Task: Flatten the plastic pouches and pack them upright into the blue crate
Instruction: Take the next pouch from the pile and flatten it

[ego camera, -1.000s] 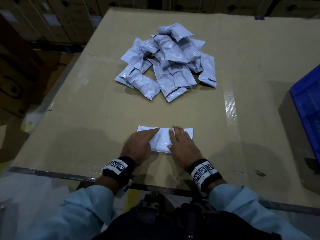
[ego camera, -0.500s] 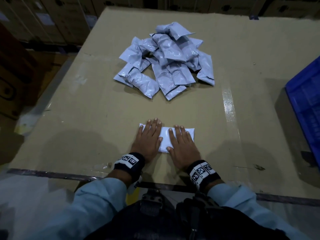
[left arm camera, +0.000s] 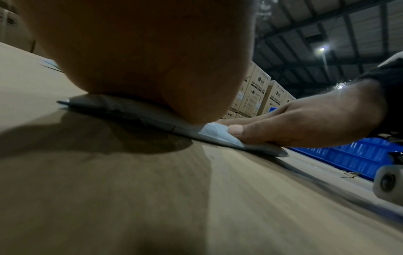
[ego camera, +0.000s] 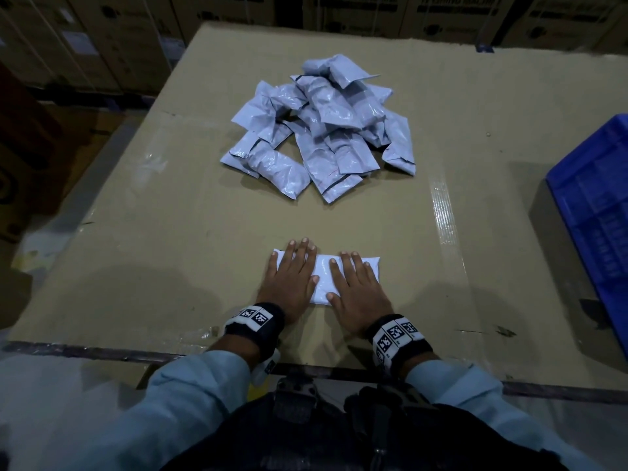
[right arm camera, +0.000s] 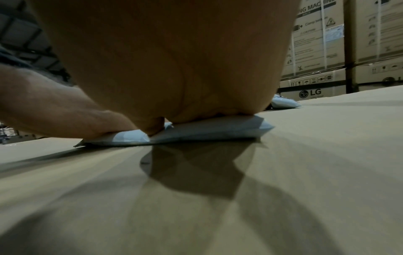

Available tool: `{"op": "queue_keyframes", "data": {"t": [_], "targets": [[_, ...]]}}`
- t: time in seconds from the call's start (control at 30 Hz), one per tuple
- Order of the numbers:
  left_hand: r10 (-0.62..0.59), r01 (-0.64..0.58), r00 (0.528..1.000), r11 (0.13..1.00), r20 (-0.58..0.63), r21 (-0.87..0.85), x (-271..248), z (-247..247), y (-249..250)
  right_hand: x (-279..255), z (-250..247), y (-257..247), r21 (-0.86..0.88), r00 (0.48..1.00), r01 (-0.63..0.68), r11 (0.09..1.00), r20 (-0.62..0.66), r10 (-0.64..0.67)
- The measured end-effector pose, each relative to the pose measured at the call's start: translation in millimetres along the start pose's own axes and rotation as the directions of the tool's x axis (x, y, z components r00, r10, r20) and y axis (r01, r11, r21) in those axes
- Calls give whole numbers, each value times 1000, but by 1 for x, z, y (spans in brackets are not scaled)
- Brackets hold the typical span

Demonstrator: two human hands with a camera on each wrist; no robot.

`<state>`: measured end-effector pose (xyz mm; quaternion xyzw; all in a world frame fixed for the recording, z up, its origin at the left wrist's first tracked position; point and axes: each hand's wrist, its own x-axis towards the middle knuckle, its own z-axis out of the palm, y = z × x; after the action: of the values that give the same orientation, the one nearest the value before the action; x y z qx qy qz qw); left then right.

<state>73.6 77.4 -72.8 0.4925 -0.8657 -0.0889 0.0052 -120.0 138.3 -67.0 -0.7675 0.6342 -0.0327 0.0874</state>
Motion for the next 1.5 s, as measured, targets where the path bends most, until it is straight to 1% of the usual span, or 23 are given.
{"op": "queue_keyframes", "data": {"t": [0.33, 0.47, 0.7, 0.83, 0.97, 1.5], "targets": [[-5, 5, 1000, 1000, 4, 26, 1, -1, 2, 0, 3, -1, -30, 999, 8, 1000, -31, -9], [-11, 10, 1000, 1000, 10, 23, 1, -1, 3, 1, 4, -2, -37, 1000, 1, 999, -25, -2], [-16, 14, 998, 1000, 60, 28, 4, -1, 3, 1, 4, -3, -35, 1000, -8, 999, -29, 7], [-26, 24, 998, 999, 57, 33, 4, -2, 3, 1, 6, -3, -25, 1000, -13, 1000, -23, 12], [-28, 26, 994, 999, 106, 19, 6, -5, 4, 1, 6, -2, -19, 1000, -26, 999, -2, 26], [-41, 33, 986, 998, 159, 52, 7, -8, 6, 0, 7, -2, -12, 999, -35, 999, 12, 35]]}}
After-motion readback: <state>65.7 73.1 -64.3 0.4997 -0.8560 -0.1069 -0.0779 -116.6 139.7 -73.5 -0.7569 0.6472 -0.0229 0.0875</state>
